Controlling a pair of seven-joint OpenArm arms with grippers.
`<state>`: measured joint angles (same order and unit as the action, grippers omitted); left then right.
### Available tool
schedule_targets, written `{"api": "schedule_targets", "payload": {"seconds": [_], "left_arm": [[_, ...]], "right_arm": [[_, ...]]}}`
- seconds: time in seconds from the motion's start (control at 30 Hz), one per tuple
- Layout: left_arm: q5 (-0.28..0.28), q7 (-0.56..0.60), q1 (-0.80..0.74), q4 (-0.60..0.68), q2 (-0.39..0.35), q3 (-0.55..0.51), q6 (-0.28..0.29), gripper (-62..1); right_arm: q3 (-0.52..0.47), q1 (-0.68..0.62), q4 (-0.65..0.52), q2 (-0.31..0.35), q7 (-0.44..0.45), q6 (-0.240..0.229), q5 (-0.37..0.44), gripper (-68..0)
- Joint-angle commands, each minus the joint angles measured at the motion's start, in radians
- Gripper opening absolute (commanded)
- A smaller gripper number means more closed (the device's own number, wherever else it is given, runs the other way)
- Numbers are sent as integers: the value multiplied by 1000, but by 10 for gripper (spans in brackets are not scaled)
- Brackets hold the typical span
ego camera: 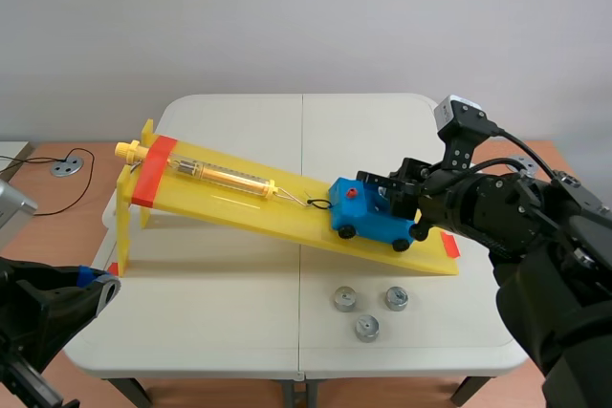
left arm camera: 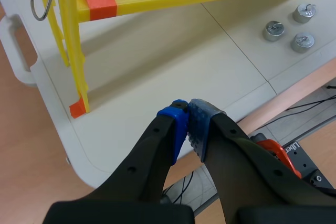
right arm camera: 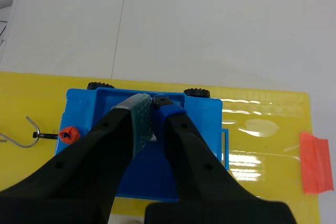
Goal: Place the four metal weights on the blue cart on the ramp.
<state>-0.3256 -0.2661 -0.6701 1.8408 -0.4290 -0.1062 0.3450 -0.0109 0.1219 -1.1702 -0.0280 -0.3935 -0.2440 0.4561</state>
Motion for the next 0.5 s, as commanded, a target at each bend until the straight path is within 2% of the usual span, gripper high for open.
{"api": "schedule_targets", "payload": {"seconds": [0.0, 0.13, 0.23, 0.3, 0.37, 0.47], "left_arm": [[-48, 86, 3, 69, 16, -18, 24, -569], [-48, 86, 3, 69, 16, -18, 24, -569], [-48, 86, 3, 69, 16, -18, 24, -569], [-48, 86, 3, 69, 16, -18, 24, -569], [-48, 86, 3, 69, 16, -18, 24, -569], [-48, 86, 3, 69, 16, -18, 24, -569]], "right_arm": [[25, 138, -63, -17, 164, -56, 40, -633], [24, 138, -63, -15, 157, -86, 40, -506], [10, 133, -74, -11, 124, -148, 41, -420], [-10, 112, -106, -8, 94, -173, 42, -396], [-32, 78, -161, 3, 72, -177, 46, -396], [-47, 8, -270, 44, 51, -196, 51, -396]]}}
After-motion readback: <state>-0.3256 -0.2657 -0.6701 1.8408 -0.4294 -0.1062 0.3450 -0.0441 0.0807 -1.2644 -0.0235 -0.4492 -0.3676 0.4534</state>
